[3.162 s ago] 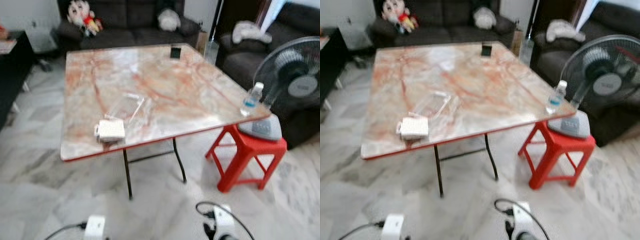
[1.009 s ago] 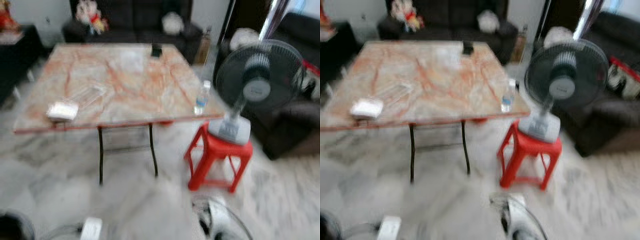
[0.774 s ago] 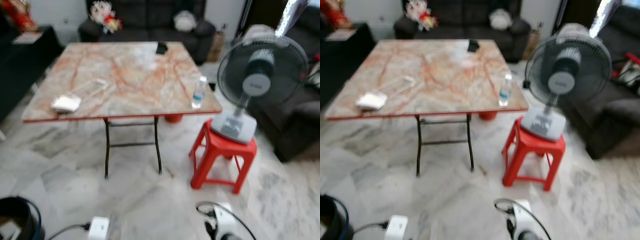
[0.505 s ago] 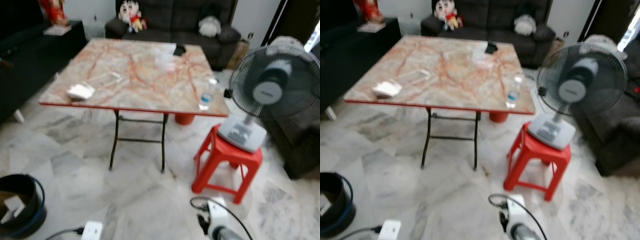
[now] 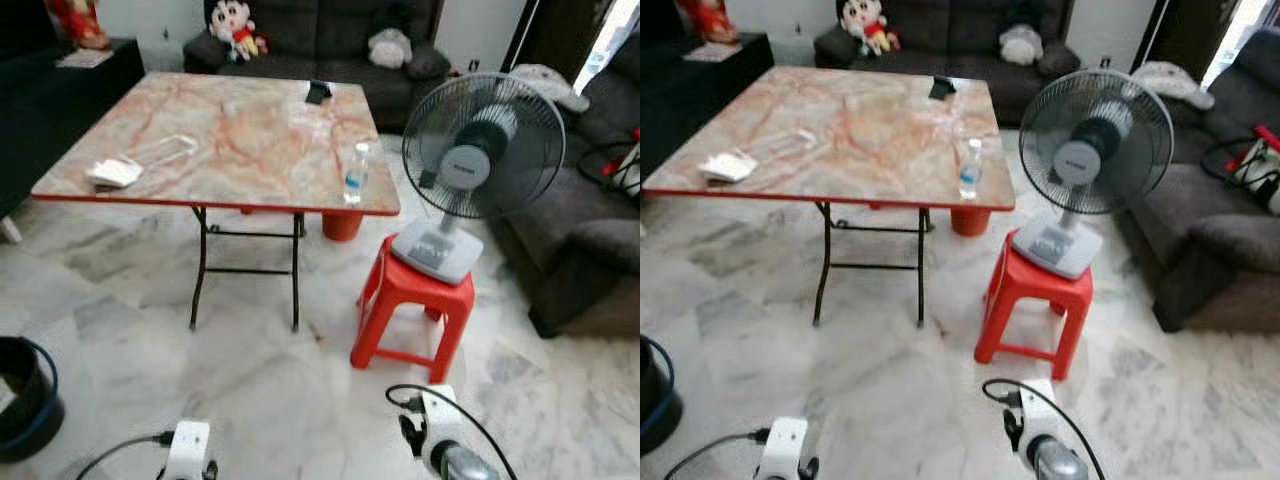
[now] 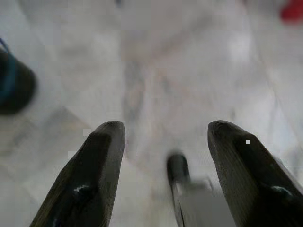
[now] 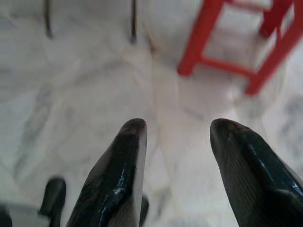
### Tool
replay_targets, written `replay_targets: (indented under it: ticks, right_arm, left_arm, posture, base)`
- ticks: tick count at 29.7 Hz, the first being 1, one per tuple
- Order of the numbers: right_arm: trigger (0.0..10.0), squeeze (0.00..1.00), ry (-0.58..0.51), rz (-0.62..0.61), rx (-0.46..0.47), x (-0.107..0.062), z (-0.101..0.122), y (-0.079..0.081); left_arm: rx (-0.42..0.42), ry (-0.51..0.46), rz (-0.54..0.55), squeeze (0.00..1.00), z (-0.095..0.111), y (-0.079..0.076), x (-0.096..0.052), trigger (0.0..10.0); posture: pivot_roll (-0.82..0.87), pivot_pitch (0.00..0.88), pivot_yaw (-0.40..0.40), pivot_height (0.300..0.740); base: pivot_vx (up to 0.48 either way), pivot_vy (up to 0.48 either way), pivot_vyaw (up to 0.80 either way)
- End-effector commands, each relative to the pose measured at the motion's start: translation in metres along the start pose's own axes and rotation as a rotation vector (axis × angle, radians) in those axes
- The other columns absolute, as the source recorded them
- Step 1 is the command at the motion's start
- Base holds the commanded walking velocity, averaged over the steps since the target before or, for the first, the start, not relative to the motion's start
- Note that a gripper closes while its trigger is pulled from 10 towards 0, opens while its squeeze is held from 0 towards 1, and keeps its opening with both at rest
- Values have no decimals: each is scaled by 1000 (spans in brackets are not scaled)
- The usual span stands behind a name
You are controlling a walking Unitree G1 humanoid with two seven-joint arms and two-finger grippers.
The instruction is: Picking trash to rubbish bin
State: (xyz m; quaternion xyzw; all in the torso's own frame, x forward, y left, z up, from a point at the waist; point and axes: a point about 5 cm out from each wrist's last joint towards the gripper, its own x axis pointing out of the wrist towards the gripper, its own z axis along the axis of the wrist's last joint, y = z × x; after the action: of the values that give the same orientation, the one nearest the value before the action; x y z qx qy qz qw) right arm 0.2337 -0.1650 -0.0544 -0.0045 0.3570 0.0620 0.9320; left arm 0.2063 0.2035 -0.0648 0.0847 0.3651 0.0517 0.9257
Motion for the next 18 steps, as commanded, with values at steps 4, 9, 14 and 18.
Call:
replay_targets:
  ticks: [4, 9, 14, 18]
  right_arm:
    - [10000, 0, -202, 33, -17, 9, 53, 6]
    - [10000, 0, -376, 75, -10, 11, 100, 16]
    - [10000, 0, -541, 109, -8, 7, 139, 26]
    - [10000, 0, -646, 133, 14, 2, 168, 36]
  left_arm:
    - [-34, -224, 31, 0, 54, 1, 9, 10000]
    - [-66, -404, 40, 0, 96, -4, 9, 10000]
    - [-83, -525, 52, 0, 124, -6, 6, 10000]
    - [-88, -611, 55, 0, 147, -8, 3, 10000]
  posture:
    - [28, 0, -86, 740]
    - [26, 0, -85, 740]
    - [26, 0, -83, 740]
    - [21, 0, -77, 740]
  base:
    - [0, 0, 0]
    - [0, 0, 0]
    - [0, 0, 0]
    - [151, 0, 0]
